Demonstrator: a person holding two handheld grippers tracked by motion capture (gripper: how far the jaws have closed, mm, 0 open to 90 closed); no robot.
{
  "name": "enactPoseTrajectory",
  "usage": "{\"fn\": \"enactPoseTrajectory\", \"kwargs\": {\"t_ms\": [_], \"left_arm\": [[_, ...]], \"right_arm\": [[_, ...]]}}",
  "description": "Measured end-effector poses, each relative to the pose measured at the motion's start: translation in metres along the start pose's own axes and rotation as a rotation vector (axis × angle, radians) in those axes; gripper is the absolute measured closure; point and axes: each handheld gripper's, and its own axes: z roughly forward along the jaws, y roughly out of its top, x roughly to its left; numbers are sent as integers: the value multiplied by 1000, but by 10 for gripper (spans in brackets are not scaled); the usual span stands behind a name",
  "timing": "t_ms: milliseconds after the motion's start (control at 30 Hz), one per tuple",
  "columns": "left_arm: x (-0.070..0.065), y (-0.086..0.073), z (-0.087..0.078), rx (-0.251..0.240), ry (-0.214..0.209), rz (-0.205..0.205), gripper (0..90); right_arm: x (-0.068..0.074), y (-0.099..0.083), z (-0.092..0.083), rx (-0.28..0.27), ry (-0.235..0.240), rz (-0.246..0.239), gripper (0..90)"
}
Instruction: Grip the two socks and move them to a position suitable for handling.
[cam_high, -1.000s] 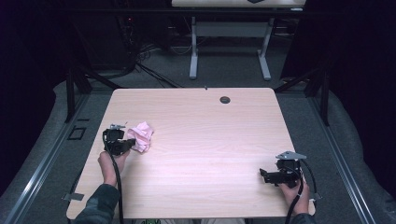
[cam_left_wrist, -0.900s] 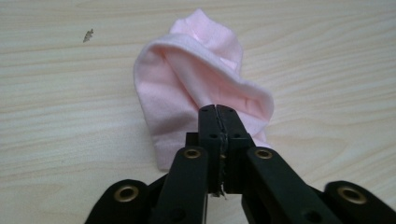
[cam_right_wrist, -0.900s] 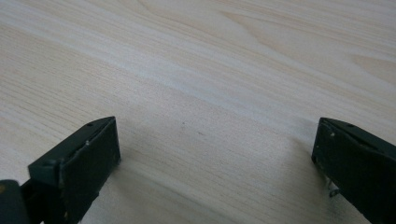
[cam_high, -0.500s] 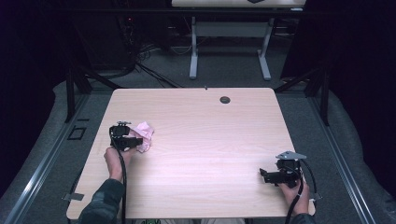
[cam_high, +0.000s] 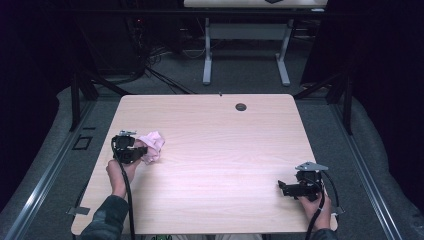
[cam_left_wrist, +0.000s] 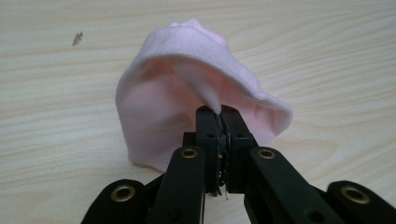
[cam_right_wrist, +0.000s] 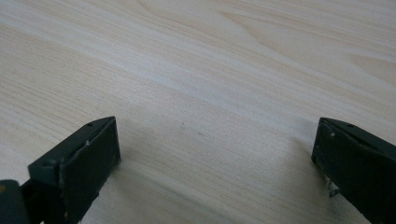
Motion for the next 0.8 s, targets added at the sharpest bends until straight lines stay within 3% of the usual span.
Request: {"fn": "enactPoseTrajectory", "kwargs": {"t_ms": [400,700,800], "left_arm": [[-21,-1,-45,-85,-17,101,878],[-53,0,-72,-123,-81,188,878],[-72,-1,-79,-130,-116,236,878]], "right_arm": [[0,0,0,1,-1,1,4],[0,0,0,1,-1,2,3],[0,0,0,1,-1,2,4]]}}
